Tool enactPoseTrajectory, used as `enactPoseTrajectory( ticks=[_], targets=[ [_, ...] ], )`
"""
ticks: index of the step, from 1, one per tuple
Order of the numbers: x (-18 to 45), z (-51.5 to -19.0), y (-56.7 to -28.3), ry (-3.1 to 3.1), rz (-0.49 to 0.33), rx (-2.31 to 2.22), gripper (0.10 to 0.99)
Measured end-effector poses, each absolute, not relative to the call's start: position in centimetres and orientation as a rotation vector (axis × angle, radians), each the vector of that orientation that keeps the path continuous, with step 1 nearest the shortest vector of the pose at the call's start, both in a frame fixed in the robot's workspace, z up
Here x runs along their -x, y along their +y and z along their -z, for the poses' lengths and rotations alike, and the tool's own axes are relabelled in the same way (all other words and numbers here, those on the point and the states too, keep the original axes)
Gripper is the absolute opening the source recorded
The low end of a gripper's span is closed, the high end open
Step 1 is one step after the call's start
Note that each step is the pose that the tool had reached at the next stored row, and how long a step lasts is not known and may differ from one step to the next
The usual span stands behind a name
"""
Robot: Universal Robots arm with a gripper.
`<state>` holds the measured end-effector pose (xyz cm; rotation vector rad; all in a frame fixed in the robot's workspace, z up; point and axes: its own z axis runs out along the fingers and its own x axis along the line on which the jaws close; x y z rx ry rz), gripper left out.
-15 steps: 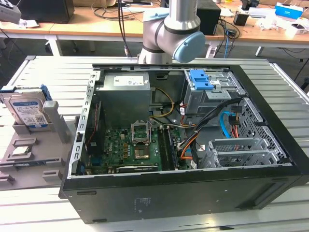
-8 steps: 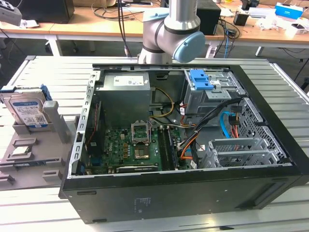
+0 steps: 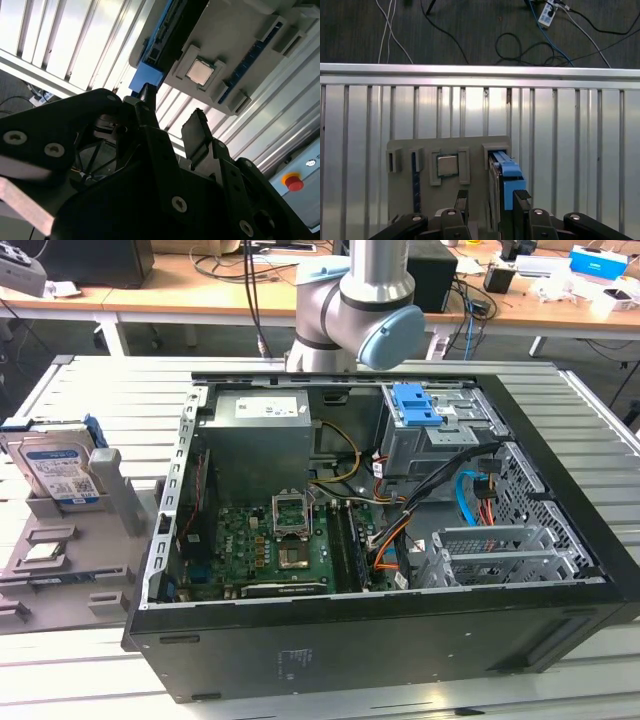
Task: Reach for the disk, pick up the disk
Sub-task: 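Pick up the disk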
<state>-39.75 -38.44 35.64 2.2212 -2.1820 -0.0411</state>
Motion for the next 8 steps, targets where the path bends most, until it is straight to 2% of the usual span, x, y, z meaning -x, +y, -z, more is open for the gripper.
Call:
enactPoseTrajectory(
  ticks=[8],
  targets=[
    [39.76,-35.01,-38.39,-2.181,0.041,-2.222,0.482]
  ],
)
